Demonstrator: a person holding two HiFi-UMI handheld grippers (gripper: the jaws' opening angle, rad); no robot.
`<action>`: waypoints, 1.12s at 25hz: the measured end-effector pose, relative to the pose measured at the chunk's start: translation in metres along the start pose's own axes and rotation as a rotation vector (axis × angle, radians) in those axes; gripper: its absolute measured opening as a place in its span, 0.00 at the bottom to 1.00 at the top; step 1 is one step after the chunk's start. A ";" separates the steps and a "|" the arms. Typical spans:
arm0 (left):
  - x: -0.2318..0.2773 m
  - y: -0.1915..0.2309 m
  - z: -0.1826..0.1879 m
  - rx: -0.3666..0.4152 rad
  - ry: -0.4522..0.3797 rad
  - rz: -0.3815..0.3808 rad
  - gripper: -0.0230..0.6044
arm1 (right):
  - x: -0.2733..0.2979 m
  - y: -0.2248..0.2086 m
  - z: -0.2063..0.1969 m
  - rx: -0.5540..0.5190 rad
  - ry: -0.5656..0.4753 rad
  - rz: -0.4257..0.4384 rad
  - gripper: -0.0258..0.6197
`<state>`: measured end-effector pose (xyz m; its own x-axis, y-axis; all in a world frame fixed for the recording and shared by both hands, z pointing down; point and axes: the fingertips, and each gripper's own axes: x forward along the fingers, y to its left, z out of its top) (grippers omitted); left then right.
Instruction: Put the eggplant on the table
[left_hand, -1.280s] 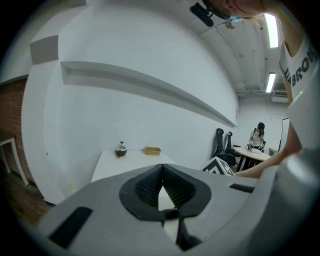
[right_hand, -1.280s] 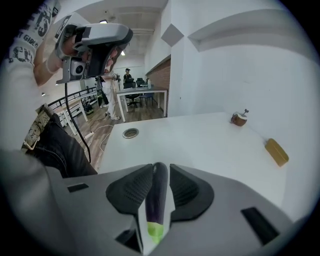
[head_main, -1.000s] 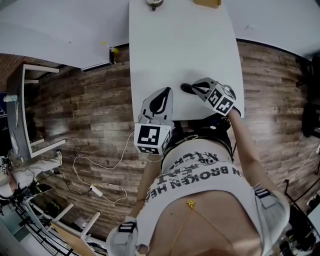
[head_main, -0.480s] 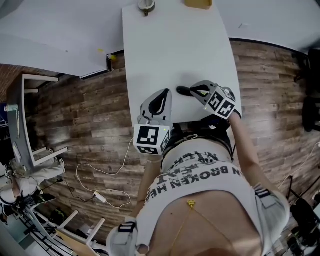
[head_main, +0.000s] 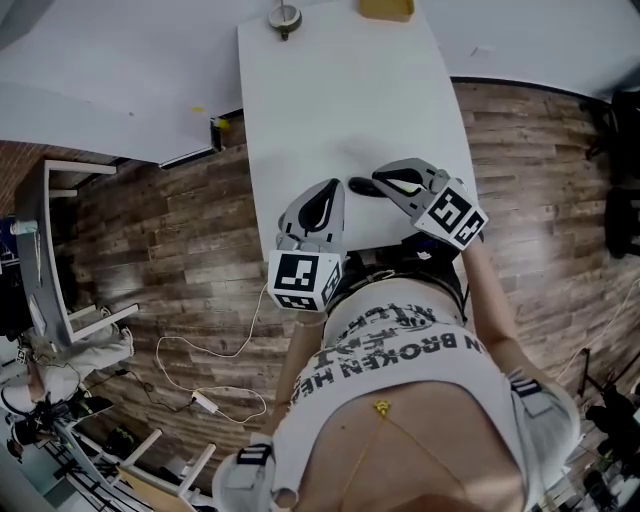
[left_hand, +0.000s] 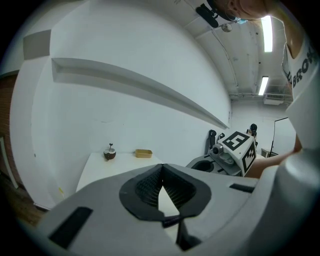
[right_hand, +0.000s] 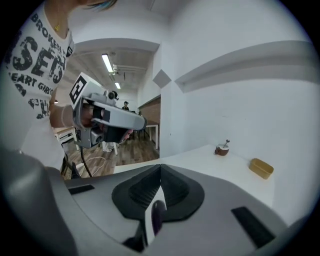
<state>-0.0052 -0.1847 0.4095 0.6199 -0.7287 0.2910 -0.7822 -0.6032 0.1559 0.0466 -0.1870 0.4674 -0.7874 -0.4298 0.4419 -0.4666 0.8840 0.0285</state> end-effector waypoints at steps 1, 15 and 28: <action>0.000 -0.001 0.001 0.000 -0.004 -0.003 0.05 | -0.003 0.000 0.007 0.004 -0.024 -0.007 0.05; 0.001 -0.018 0.035 0.031 -0.084 -0.062 0.05 | -0.056 0.000 0.091 0.064 -0.360 -0.084 0.05; 0.004 -0.038 0.051 0.061 -0.112 -0.109 0.05 | -0.081 0.004 0.113 0.059 -0.431 -0.087 0.05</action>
<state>0.0303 -0.1812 0.3569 0.7063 -0.6877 0.1679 -0.7071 -0.6966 0.1217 0.0633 -0.1694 0.3304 -0.8342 -0.5509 0.0257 -0.5513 0.8343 -0.0081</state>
